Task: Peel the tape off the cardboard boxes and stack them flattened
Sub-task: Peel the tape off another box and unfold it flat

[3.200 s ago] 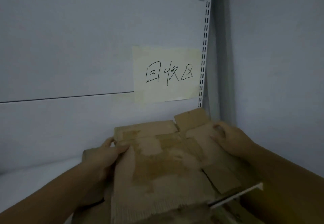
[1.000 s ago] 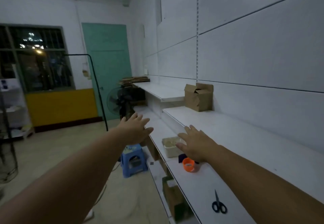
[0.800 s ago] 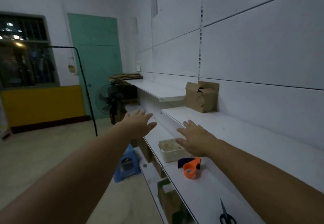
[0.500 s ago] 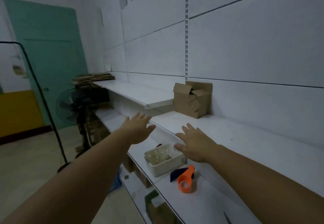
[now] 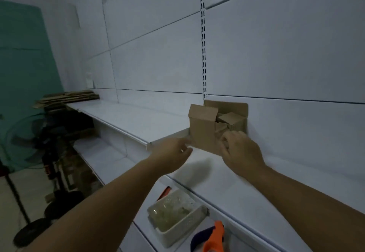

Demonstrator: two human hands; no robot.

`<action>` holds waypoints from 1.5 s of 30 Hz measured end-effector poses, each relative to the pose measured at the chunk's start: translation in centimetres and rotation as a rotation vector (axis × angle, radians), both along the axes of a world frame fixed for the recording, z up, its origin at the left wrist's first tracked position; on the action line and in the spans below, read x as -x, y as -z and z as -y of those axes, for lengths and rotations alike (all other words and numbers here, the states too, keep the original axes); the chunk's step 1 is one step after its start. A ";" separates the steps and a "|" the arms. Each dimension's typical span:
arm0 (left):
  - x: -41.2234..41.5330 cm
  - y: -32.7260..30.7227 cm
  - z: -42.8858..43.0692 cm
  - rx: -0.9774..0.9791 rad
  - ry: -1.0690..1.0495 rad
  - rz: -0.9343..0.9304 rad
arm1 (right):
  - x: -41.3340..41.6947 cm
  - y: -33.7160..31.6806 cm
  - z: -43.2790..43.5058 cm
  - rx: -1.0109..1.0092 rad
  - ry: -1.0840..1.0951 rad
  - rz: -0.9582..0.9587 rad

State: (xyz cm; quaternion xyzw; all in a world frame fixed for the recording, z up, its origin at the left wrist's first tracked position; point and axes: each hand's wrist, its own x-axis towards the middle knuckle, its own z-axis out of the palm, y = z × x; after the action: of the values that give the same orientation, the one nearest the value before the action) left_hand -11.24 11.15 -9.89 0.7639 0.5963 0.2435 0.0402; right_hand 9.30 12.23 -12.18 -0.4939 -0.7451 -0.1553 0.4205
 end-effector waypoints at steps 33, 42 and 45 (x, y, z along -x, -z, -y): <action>-2.5 3.6 -9.8 -0.209 0.683 0.828 | -3.6 -2.9 -0.5 0.200 0.343 -0.918; -3.4 -1.3 -4.4 0.183 0.844 1.161 | -7.1 -15.0 3.3 1.136 0.624 -0.390; -4.1 -1.2 -3.9 0.379 0.720 1.070 | -7.9 -15.6 2.6 1.257 0.650 -0.485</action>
State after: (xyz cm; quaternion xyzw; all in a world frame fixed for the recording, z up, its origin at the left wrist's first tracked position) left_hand -7.10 15.06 -8.69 0.6688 0.2345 0.4512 0.5423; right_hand 17.24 9.60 3.46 -0.8567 -0.3964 0.2966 0.1445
